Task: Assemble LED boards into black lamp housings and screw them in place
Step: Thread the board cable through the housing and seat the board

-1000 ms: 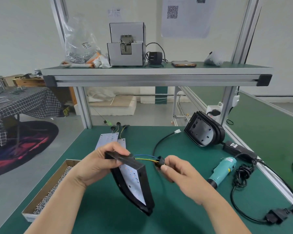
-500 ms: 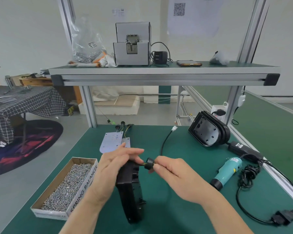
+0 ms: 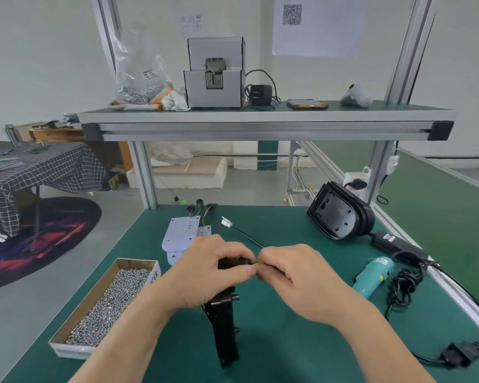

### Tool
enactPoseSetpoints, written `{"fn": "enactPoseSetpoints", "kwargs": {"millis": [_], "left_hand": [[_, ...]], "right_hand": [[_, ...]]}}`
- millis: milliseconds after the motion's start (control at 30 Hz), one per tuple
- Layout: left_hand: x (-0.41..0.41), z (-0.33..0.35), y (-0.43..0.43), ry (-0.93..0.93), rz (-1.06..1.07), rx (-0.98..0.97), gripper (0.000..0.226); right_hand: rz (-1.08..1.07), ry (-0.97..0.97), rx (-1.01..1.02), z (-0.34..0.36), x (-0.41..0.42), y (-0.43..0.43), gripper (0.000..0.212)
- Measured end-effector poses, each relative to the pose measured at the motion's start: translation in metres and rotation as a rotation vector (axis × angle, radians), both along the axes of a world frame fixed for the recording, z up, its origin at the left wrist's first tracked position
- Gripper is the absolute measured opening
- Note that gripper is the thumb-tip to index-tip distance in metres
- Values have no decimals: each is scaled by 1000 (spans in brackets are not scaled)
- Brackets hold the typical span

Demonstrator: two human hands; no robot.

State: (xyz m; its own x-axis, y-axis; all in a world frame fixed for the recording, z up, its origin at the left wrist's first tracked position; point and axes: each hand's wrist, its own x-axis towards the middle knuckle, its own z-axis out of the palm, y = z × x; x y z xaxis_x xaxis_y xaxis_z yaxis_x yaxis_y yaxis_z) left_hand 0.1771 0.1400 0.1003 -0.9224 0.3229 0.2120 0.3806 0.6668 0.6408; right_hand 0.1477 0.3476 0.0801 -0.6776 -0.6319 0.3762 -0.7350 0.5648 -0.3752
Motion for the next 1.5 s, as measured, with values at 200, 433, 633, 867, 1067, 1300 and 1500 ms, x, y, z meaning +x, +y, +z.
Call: {"fn": "enactPoseSetpoints", "kwargs": {"millis": [200, 433, 633, 867, 1067, 1300, 1500], "left_hand": [[1, 0, 1, -15, 27, -73, 24], [1, 4, 4, 13, -19, -131, 19], [-3, 6, 7, 104, -36, -195, 18], [2, 4, -2, 56, 9, -198, 8], [4, 6, 0, -10, 71, -180, 20], [6, 6, 0, 16, 38, -186, 18], [10, -1, -4, -138, 111, -181, 4]], "right_hand": [[-6, 8, -119, -6, 6, 2, 32], [-41, 52, -41, -7, 2, -2, 36], [-21, 102, -63, 0, 2, 4, 38], [-34, 84, -106, 1, 6, 21, 34], [-43, 58, -99, -1, 10, 12, 34], [-72, 80, -161, -2, 10, 11, 33], [-92, 38, -208, -4, 16, 21, 32]]}}
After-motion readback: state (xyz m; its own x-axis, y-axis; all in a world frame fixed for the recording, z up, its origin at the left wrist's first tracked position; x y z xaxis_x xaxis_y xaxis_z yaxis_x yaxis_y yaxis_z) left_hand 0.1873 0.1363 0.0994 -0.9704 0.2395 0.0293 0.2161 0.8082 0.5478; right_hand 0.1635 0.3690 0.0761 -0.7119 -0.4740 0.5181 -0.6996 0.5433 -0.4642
